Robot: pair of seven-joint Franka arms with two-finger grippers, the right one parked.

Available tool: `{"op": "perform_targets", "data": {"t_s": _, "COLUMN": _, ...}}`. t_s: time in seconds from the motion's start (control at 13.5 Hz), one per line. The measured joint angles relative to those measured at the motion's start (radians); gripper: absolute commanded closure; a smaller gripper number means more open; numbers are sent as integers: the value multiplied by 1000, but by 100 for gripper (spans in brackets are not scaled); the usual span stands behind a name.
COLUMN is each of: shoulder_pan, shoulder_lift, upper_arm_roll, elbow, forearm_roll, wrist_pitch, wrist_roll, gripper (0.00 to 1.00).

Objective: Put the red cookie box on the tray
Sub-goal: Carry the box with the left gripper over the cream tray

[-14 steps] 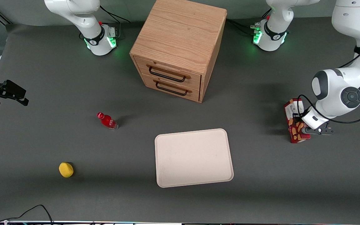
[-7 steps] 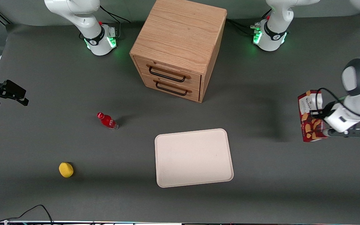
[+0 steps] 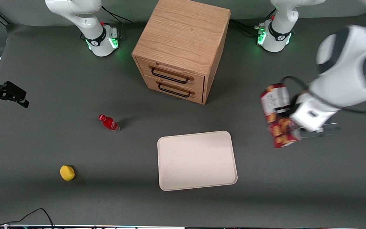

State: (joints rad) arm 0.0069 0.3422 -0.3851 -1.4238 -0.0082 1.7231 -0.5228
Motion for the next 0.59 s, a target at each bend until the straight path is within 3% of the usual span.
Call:
{"op": "perform_targets", "data": {"t_s": 0.22, "shoulder_pan": -40, "shoulder_lift": 176, "upper_arm_roll": -74, "elbow": 0, "forearm_roll": 110, "wrist_pitch": 256, "wrist_roll": -137, "gripper": 100}}
{"op": "perform_targets", "data": {"t_s": 0.52, "shoulder_pan": -70, "shoulder_lift": 410, "upper_arm_roll": -84, "elbow": -5, "forearm_roll": 303, "wrist_pitch": 530, "wrist_roll": -206, "gripper": 100}}
{"op": "perform_targets", "data": {"t_s": 0.59, "shoulder_pan": -73, "shoulder_lift": 449, "upper_arm_roll": -84, "elbow": -6, "forearm_roll": 338, "wrist_pitch": 567, "wrist_roll": -216, "gripper": 94}}
